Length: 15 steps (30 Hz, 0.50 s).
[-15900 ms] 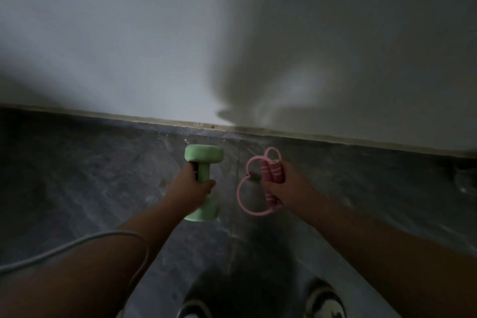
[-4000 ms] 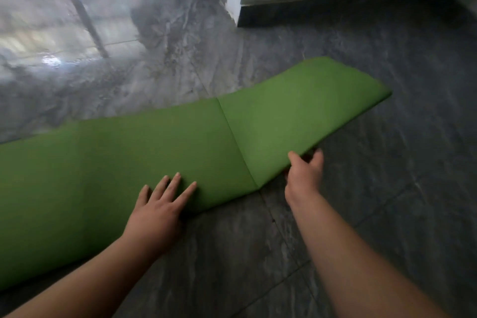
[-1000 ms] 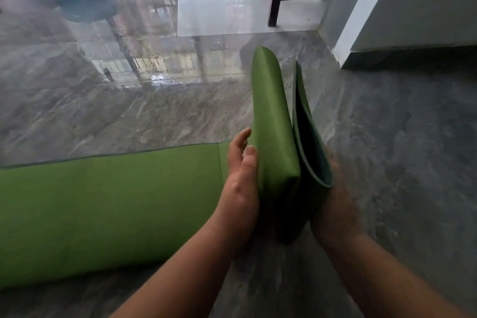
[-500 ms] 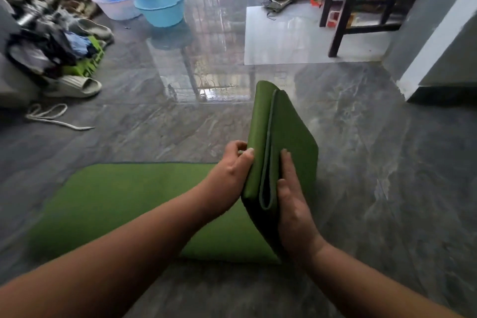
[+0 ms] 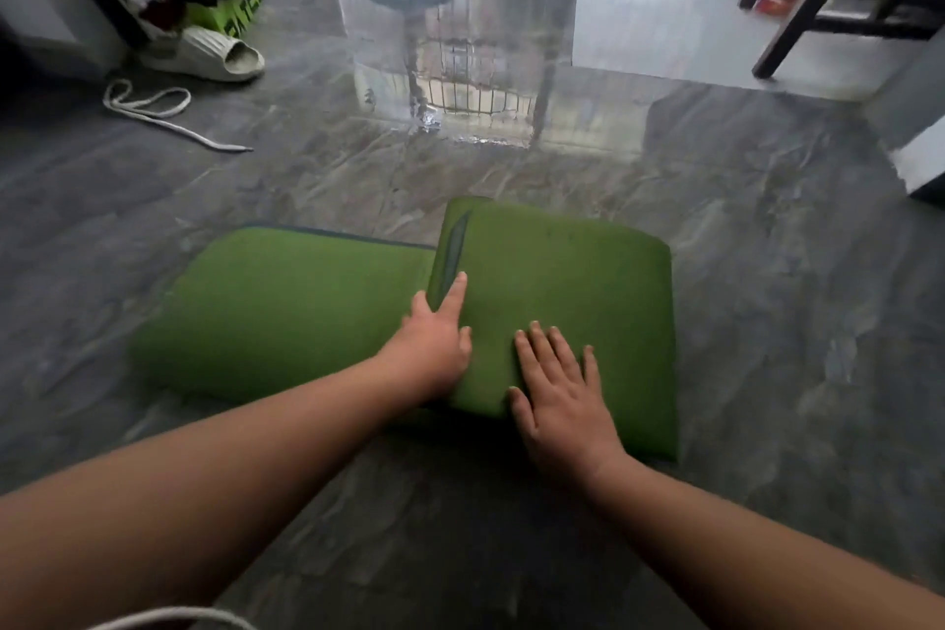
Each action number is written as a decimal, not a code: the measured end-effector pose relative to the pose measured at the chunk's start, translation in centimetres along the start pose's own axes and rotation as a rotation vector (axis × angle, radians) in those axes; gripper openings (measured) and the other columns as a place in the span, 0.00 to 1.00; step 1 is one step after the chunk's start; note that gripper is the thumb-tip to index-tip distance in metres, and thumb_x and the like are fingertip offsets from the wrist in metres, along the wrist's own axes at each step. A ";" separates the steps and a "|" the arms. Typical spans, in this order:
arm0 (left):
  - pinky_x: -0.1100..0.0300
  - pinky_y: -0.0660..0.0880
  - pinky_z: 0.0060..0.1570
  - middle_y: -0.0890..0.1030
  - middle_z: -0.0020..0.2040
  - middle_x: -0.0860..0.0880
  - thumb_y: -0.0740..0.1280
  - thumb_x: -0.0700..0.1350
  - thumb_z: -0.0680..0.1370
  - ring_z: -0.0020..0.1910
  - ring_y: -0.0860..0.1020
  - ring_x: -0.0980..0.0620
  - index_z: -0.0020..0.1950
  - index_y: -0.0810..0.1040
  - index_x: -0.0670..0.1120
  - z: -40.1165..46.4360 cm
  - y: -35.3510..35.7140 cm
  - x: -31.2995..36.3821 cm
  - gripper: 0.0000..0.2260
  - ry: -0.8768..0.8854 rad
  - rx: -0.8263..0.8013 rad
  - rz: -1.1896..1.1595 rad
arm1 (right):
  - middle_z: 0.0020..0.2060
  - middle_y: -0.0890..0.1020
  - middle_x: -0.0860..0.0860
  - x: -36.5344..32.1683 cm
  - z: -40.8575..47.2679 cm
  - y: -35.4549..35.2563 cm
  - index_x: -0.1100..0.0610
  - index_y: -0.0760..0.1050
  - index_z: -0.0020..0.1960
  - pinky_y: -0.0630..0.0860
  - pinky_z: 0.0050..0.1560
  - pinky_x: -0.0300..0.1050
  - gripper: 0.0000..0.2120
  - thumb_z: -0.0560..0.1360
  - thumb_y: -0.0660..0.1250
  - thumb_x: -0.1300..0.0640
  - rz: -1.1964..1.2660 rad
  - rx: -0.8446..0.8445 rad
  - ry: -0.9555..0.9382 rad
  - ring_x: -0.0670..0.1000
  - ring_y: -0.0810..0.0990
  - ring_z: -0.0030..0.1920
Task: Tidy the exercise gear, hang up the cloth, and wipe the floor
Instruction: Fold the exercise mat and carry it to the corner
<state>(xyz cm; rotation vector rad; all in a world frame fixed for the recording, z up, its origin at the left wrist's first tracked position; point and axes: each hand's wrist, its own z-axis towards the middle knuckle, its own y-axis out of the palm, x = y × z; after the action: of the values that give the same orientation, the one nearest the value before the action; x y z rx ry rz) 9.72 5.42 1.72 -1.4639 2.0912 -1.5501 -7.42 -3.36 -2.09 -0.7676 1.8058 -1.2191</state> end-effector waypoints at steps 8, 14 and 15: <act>0.39 0.57 0.72 0.38 0.79 0.39 0.52 0.56 0.82 0.77 0.48 0.34 0.80 0.41 0.51 -0.8 6.5 -4.8 0.30 0.068 -0.069 0.216 | 0.78 0.62 0.54 1.8 -1.7 5.4 0.52 0.58 0.78 0.48 0.70 0.72 0.34 0.77 0.52 0.38 -0.182 -0.113 0.061 0.60 0.58 0.77; 0.28 0.41 0.70 0.29 0.77 0.42 0.48 0.60 0.81 0.75 0.30 0.36 0.79 0.34 0.52 -1.4 8.5 -4.2 0.32 0.143 -0.078 0.503 | 0.80 0.46 0.55 2.1 -1.0 7.0 0.58 0.47 0.80 0.38 0.75 0.64 0.38 0.76 0.43 0.38 -0.144 -0.153 0.104 0.54 0.41 0.79; 0.27 0.38 0.68 0.28 0.76 0.44 0.48 0.61 0.81 0.75 0.28 0.38 0.78 0.34 0.53 -1.5 8.6 -4.1 0.33 0.225 -0.075 0.561 | 0.80 0.45 0.56 2.3 -0.9 7.1 0.59 0.46 0.80 0.39 0.75 0.62 0.39 0.76 0.41 0.38 -0.147 -0.155 0.108 0.55 0.41 0.79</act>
<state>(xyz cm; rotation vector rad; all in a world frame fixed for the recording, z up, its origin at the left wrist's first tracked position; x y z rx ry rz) 5.73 9.39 -6.08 -0.6399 2.4195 -1.4615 -9.63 -2.37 -9.19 -0.9525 1.9792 -1.2456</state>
